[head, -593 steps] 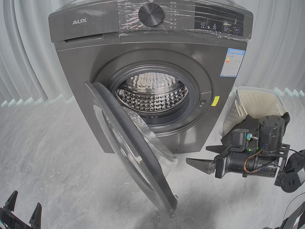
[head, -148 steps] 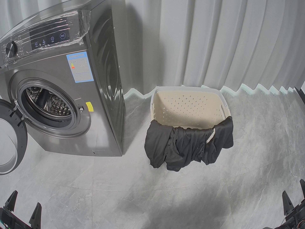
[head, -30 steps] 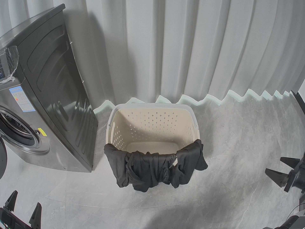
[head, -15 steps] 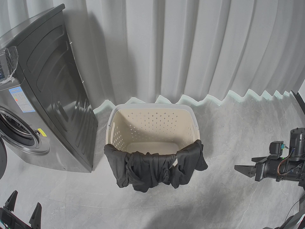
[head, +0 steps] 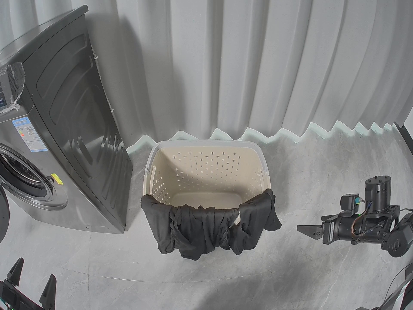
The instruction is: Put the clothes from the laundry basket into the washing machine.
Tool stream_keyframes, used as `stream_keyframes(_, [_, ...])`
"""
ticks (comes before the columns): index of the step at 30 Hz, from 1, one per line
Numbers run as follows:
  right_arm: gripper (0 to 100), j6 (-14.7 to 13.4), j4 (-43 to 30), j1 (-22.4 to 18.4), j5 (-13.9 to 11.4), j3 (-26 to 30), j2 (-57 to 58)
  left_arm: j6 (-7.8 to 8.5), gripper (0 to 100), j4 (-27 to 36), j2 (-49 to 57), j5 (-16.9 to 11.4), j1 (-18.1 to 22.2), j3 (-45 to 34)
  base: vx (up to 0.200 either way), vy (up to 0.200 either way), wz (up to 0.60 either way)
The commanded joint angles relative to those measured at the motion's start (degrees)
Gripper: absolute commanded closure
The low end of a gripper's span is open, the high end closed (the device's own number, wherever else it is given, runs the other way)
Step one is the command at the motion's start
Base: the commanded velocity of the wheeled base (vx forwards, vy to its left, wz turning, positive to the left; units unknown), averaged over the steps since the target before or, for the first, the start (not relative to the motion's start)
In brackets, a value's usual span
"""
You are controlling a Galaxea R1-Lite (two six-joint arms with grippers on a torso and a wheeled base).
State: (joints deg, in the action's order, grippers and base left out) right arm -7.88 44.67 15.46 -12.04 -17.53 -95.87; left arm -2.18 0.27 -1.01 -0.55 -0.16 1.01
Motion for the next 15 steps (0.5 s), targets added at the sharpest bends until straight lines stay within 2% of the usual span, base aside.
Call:
stream_keyframes(1, [0,-1.00,3.15,2.38,1.06,-0.93,-7.05,-0.02,0,0.00,0.84,0.02,-0.02,-0.84,0.000,0.000,0.00])
stream_keyframes(2, [0,-2.06,4.55,3.61,2.46,-1.81,-9.07,-0.02,0,0.00,0.84,-0.07,-0.02,-0.84,0.000,0.000,0.00])
stream_keyframes(9, [0,-3.90,4.99,6.51,5.36,-5.41,-13.47,-0.02,0,0.00,0.84,-0.07,-0.02,-0.84,0.000,0.000,0.00])
stream_keyframes(15, [0,-4.17,5.08,6.43,5.45,-8.13,-16.90,-0.02,0,0.00,0.84,0.02,-0.02,-0.84,0.000,0.000,0.00])
